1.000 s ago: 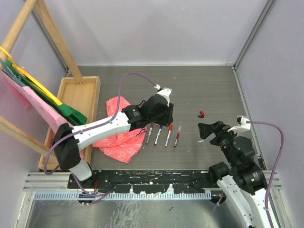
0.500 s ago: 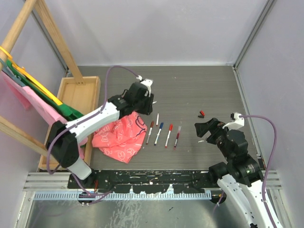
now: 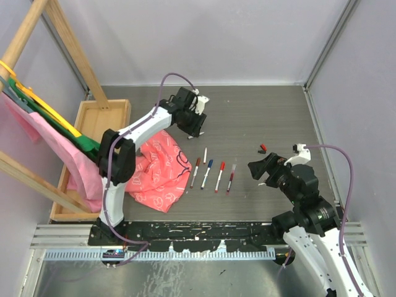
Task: Insert the pens into the pen caps
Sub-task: Pick up the pen from the center of the board.
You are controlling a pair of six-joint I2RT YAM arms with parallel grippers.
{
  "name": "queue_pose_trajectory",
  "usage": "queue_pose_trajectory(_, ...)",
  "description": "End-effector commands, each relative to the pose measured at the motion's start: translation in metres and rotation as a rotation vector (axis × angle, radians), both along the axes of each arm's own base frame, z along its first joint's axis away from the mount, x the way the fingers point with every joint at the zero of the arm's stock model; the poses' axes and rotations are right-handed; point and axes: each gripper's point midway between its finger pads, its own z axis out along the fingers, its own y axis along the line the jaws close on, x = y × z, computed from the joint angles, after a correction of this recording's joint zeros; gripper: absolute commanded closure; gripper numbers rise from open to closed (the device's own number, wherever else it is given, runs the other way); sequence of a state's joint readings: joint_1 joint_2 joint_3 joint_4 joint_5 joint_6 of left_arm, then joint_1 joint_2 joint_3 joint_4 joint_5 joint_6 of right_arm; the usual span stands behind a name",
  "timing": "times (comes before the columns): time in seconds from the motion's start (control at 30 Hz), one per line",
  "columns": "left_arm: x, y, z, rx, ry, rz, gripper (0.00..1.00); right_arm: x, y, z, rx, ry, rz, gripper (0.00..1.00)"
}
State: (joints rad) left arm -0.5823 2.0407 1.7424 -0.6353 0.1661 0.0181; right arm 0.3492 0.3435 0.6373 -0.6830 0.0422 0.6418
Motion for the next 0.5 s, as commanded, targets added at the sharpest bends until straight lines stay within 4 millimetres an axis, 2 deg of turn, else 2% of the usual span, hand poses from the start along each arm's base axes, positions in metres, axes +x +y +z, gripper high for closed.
queue_pose_trajectory(0.0,0.001,0.0,-0.001,0.038,0.023,-0.133,0.53,0.001,0.007,0.007,0.005,-0.016,0.041,0.09)
queue_pose_trajectory(0.2,0.012,0.002,-0.025,0.1,0.043,-0.157,0.56,0.0,0.007,0.007,0.001,-0.011,0.049,0.09)
queue_pose_trajectory(0.37,0.021,-0.002,-0.035,0.118,0.05,-0.163,0.62,-0.001,0.008,0.006,0.001,-0.007,0.058,0.09)
queue_pose_trajectory(0.47,0.019,0.003,-0.044,0.149,0.075,-0.17,0.63,-0.002,0.009,0.005,0.002,-0.006,0.065,0.09)
